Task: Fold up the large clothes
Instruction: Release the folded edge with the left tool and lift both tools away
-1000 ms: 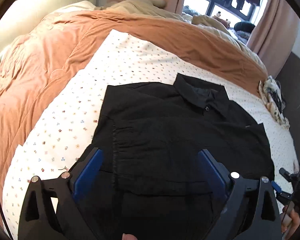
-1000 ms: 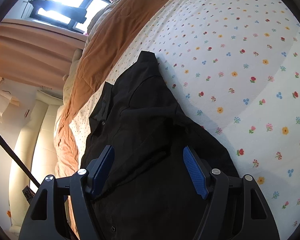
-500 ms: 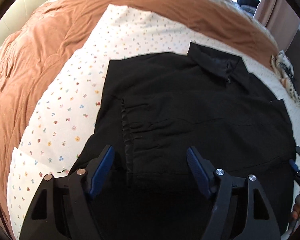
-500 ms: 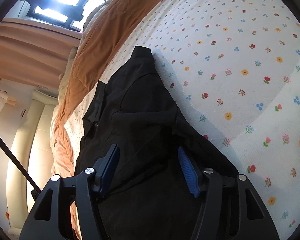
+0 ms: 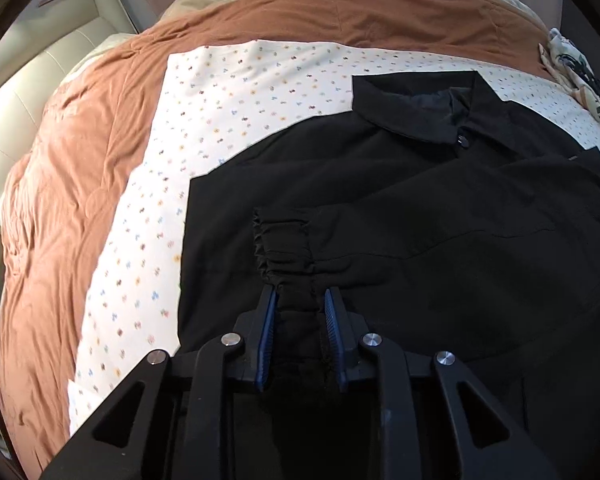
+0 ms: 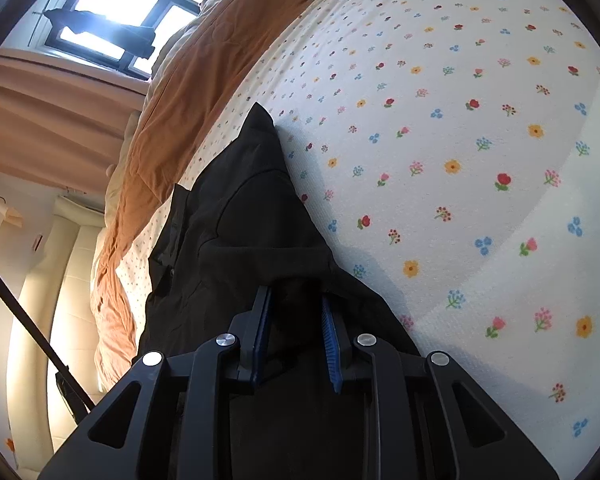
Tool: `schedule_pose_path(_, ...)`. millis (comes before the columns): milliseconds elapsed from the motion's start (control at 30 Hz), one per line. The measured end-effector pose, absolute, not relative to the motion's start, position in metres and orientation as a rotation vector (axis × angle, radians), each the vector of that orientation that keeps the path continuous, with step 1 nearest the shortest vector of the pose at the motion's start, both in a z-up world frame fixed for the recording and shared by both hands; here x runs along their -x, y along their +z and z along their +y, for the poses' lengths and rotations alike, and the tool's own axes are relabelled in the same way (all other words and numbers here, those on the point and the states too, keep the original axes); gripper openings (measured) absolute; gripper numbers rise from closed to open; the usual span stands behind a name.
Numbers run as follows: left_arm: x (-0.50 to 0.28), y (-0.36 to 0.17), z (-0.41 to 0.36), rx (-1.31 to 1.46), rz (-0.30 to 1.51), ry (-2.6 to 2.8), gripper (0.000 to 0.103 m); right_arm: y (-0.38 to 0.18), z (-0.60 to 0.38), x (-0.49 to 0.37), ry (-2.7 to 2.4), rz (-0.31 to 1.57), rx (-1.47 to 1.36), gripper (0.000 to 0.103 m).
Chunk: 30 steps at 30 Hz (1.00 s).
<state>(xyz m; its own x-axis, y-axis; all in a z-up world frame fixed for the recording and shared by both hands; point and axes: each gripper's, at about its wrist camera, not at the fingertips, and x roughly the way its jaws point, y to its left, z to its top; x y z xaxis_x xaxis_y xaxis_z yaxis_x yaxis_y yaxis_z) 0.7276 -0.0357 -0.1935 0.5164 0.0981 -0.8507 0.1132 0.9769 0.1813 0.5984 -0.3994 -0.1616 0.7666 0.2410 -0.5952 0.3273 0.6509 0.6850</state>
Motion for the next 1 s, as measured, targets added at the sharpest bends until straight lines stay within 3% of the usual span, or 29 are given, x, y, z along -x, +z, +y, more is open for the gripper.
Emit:
schedule_pose_path(133,-0.743,-0.201,-0.023,-0.265,1.029,0.125,0.026,-0.16,-0.399,-0.598,-0.046,0.736,-0.882,0.023)
schedule_pose_path(300,-0.745,-0.205,0.005,-0.112,1.088,0.09,0.026,-0.157,-0.4,-0.603,-0.039,0.747,-0.879,0.028)
schedule_pose_path(367,-0.74,-0.195,0.012,-0.102,1.066,0.102,0.027,-0.153,-0.395,-0.602,-0.014,0.742,-0.864,0.049)
schedule_pose_path(400,-0.735,-0.191,0.014,-0.091,1.056,0.097,0.037,-0.15,-0.393,-0.602,0.0,0.735,-0.861,0.061)
schedule_pose_path(433,-0.732,-0.183,0.017,-0.064,1.041,0.075,0.047,-0.148,-0.39,-0.601,0.012,0.729,-0.855,0.066)
schedule_pose_path(467,-0.729,-0.178,0.02,-0.048,1.032,0.062,0.078,-0.145,-0.388,-0.599,0.018,0.725,-0.843,0.072)
schedule_pose_path(500,-0.725,-0.17,0.022,-0.039,1.014,0.052,0.103,-0.143,-0.386,-0.598,0.018,0.723,-0.829,0.073)
schedule_pose_path(667,-0.694,-0.136,0.031,0.011,0.943,0.018,0.103,-0.14,-0.379,-0.587,0.02,0.732,-0.794,0.074)
schedule_pose_path(767,-0.671,-0.124,0.035,0.04,0.937,0.014,0.103,-0.134,-0.375,-0.573,0.021,0.708,-0.78,0.086)
schedule_pose_path(867,-0.646,-0.116,0.041,0.072,0.942,-0.001,0.103,-0.124,-0.37,-0.553,0.026,0.677,-0.752,0.087)
schedule_pose_path(967,-0.616,-0.107,0.044,0.124,0.942,-0.014,0.103,-0.114,-0.364,-0.538,0.025,0.654,-0.712,0.103)
schedule_pose_path(1000,-0.604,-0.1,0.047,0.141,0.931,-0.015,0.103,-0.11,-0.362,-0.53,0.025,0.637,-0.699,0.103)
